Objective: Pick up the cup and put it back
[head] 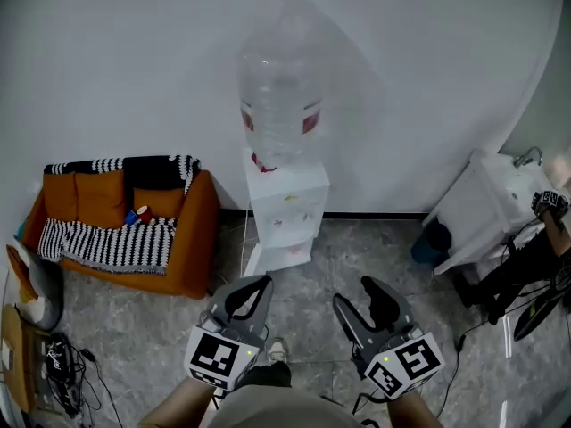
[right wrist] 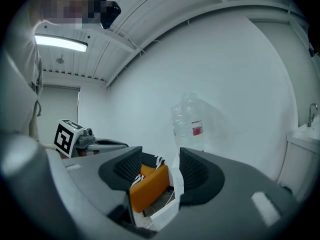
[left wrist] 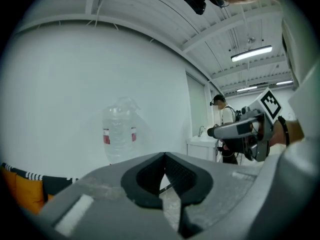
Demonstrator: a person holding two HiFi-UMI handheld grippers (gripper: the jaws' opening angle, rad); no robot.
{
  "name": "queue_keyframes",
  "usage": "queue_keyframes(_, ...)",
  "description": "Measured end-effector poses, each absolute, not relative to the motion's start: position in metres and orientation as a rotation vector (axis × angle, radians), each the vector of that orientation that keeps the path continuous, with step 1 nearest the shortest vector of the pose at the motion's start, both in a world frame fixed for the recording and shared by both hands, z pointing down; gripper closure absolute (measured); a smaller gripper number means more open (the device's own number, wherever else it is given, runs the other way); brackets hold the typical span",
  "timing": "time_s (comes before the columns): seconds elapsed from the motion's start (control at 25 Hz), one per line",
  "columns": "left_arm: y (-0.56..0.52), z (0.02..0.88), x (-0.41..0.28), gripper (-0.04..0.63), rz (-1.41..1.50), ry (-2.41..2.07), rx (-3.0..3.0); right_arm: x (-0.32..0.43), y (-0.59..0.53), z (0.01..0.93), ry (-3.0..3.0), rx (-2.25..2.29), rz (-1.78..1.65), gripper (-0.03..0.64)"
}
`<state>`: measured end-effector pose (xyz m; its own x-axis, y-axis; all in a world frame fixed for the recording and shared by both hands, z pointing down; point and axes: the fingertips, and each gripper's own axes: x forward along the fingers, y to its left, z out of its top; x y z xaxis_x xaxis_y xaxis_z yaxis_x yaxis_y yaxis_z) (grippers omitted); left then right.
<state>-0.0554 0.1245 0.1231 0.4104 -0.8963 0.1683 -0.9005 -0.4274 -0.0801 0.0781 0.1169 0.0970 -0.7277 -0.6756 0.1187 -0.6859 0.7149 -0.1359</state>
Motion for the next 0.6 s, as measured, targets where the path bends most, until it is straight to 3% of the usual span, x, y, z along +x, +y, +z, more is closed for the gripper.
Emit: queue_keyframes(0.6,0.021,0.134,-0.082,0.592,0.271,-1.688,2.513,0.067,-0.007,0.113,-2.830,1.125,0.297,0.377)
